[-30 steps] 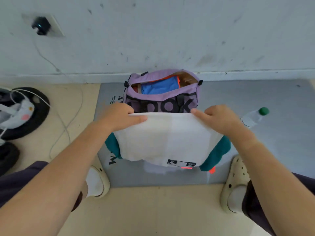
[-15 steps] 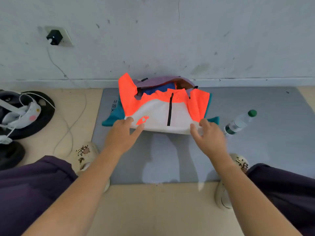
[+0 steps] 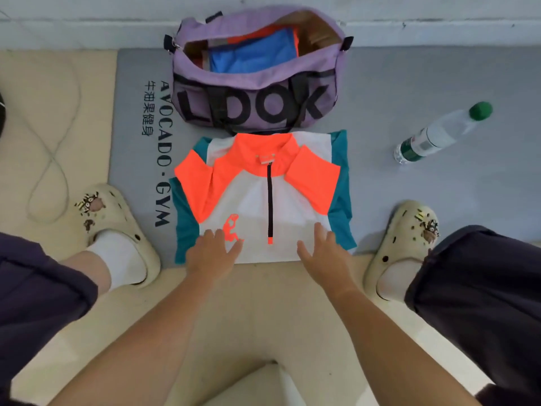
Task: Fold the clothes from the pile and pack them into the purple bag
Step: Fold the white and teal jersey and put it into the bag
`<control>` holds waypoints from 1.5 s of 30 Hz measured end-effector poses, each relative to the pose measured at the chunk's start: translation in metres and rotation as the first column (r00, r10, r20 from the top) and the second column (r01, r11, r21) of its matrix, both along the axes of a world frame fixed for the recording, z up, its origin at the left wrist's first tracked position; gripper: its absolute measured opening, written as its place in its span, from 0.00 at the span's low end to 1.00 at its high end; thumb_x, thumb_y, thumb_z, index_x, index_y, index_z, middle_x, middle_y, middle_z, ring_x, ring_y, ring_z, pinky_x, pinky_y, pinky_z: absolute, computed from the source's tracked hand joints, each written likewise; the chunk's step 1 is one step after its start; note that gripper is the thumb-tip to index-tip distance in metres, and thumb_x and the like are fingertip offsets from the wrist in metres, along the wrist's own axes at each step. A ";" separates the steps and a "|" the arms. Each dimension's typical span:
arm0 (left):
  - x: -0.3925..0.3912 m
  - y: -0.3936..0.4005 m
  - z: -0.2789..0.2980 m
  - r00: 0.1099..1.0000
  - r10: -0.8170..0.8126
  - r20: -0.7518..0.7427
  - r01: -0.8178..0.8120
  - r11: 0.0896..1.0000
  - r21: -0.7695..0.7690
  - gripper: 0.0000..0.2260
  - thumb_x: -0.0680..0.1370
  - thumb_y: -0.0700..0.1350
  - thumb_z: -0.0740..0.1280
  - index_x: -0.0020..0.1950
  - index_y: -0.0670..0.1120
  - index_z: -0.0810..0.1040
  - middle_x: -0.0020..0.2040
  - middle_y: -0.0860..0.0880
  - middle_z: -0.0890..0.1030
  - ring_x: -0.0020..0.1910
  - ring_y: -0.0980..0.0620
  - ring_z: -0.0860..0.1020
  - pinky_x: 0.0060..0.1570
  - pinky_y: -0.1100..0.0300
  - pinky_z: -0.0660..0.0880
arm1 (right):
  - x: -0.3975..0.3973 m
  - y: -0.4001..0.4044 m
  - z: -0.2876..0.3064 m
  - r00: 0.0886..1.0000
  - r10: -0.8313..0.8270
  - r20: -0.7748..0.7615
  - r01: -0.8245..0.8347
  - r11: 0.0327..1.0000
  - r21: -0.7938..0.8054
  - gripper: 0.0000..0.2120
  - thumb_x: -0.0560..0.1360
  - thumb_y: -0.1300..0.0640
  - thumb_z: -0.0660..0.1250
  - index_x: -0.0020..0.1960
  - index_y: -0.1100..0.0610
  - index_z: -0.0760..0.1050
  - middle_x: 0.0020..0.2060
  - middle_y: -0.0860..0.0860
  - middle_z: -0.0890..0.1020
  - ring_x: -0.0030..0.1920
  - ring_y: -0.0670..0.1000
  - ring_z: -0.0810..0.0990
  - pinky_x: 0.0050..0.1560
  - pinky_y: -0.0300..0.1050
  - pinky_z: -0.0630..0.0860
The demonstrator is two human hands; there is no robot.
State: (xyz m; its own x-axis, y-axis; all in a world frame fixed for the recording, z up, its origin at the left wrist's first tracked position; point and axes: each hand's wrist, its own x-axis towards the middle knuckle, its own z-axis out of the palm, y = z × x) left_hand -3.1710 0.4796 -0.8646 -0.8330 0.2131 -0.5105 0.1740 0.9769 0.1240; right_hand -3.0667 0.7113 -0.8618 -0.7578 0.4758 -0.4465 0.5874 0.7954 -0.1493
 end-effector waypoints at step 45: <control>-0.096 0.015 -0.090 0.903 -0.220 -0.370 0.245 0.969 0.021 0.29 0.82 0.61 0.48 0.81 0.51 0.52 0.81 0.42 0.50 0.78 0.33 0.49 0.73 0.33 0.49 | -0.104 0.043 -0.088 0.941 0.244 -0.235 -0.191 0.955 0.229 0.37 0.79 0.38 0.51 0.80 0.57 0.48 0.79 0.56 0.51 0.79 0.57 0.48 0.77 0.59 0.49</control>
State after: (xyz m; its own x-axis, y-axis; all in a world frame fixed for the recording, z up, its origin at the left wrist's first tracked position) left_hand -3.2669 0.4943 -0.9544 -0.8803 0.4460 -0.1614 0.4403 0.8950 0.0716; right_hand -3.1705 0.7544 -0.9500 -0.9289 0.3450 -0.1347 0.3589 0.9283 -0.0975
